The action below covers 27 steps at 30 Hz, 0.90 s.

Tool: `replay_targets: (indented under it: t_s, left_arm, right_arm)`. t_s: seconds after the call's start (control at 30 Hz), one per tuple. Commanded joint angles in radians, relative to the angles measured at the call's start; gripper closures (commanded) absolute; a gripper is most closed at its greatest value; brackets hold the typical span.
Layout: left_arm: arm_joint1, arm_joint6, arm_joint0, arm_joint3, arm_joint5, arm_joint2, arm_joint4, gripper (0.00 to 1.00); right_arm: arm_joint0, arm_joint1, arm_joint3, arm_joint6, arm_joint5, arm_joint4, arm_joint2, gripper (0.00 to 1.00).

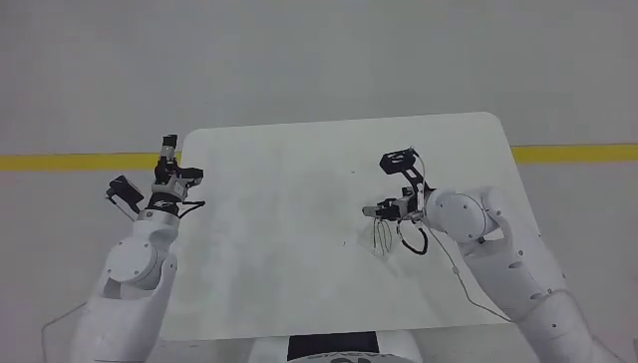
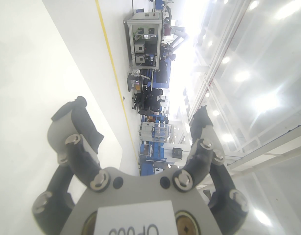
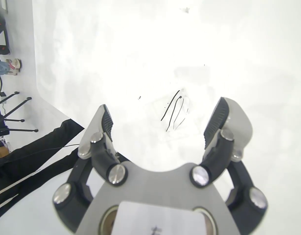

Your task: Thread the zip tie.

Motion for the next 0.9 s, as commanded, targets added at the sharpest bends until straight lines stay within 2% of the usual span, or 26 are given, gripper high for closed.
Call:
replay_targets:
  t_s: [0.0, 0.17, 0.27, 0.37, 0.53, 0.87]
  left_arm:
    - [0.000, 0.000, 0.000, 0.000, 0.000, 0.000, 0.000, 0.00]
    - [0.000, 0.000, 0.000, 0.000, 0.000, 0.000, 0.000, 0.00]
    - [0.000, 0.000, 0.000, 0.000, 0.000, 0.000, 0.000, 0.00]
    - [0.000, 0.000, 0.000, 0.000, 0.000, 0.000, 0.000, 0.00]
    - [0.000, 0.000, 0.000, 0.000, 0.000, 0.000, 0.000, 0.00]
    - [0.000, 0.000, 0.000, 0.000, 0.000, 0.000, 0.000, 0.00]
  right_arm:
    - [0.005, -0.001, -0.024, 0.027, -0.031, 0.008, -0.024, 0.00]
    - [0.033, -0.005, -0.052, 0.103, -0.043, 0.025, -0.079, 0.00]
    - [0.060, -0.007, -0.062, 0.192, -0.063, 0.014, -0.127, 0.00]
    - [0.077, -0.004, -0.047, 0.201, -0.075, 0.024, -0.177, 0.00]
    - [0.113, 0.012, -0.033, 0.201, -0.052, 0.060, -0.236, 0.00]
    - [0.121, 0.015, -0.030, 0.201, -0.047, 0.066, -0.242, 0.00]
